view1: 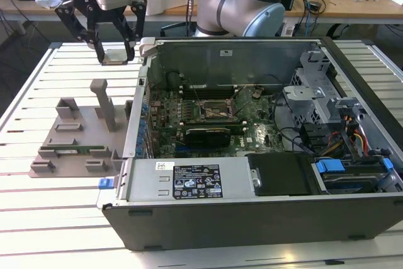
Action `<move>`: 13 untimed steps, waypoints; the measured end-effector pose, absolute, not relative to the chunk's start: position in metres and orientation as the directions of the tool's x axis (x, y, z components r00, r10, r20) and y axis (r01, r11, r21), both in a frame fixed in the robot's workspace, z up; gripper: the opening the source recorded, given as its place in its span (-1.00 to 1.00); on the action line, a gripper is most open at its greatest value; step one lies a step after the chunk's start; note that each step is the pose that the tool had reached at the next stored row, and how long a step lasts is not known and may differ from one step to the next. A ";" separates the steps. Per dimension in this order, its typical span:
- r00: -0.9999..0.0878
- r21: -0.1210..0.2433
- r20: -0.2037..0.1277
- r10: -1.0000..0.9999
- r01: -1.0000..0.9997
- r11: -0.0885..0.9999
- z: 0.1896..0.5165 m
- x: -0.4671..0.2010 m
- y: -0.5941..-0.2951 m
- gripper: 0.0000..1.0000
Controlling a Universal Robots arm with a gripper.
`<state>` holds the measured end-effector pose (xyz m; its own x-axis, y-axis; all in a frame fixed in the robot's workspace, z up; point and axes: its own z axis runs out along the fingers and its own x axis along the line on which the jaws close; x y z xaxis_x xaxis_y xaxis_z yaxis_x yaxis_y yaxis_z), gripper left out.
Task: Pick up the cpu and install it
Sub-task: 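Pick up the cpu and move it towards the insertion slot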
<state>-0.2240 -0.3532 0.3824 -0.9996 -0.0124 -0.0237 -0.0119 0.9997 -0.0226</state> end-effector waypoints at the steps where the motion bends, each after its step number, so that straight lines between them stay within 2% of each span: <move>1: -1.000 -0.023 -0.024 -0.012 -0.012 1.000 0.382 -0.222 -0.353 0.09; 13: -1.000 -0.023 -0.024 -0.012 -0.012 1.000 0.382 -0.198 -0.353 0.09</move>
<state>-0.1976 -0.3532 0.3824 -0.9996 -0.0124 -0.0236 -0.0119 0.9997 -0.0229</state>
